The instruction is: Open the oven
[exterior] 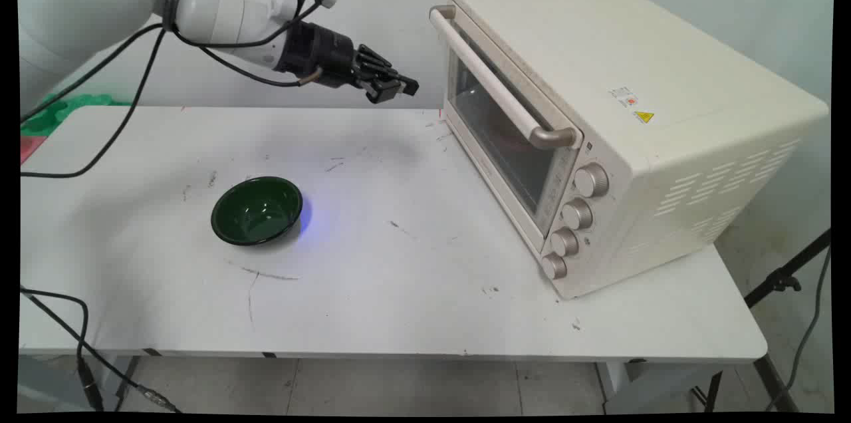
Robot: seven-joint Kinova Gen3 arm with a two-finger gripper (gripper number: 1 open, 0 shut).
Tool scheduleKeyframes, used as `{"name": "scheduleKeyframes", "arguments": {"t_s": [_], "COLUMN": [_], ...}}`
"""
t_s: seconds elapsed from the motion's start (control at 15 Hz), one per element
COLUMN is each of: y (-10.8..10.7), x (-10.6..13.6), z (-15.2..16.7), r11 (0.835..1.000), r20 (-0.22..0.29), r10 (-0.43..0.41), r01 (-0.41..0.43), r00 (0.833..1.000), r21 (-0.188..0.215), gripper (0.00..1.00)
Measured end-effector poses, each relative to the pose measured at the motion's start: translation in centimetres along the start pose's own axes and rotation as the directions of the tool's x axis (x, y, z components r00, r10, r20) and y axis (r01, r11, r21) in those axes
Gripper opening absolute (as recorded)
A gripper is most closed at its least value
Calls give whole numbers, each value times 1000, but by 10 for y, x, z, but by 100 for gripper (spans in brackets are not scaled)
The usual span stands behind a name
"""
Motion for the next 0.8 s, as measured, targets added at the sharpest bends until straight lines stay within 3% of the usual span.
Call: {"name": "scheduleKeyframes", "arguments": {"t_s": [0.07, 0.8], "y": [0, -3], "x": [0, 8], "z": [-2, -29], "r11": [1000, 1000], "r20": [-1, 5], "r10": [3, 20], "r01": [-3, -20], "r00": [1000, 1000], "r21": [0, 17], "gripper": [100, 100]}}
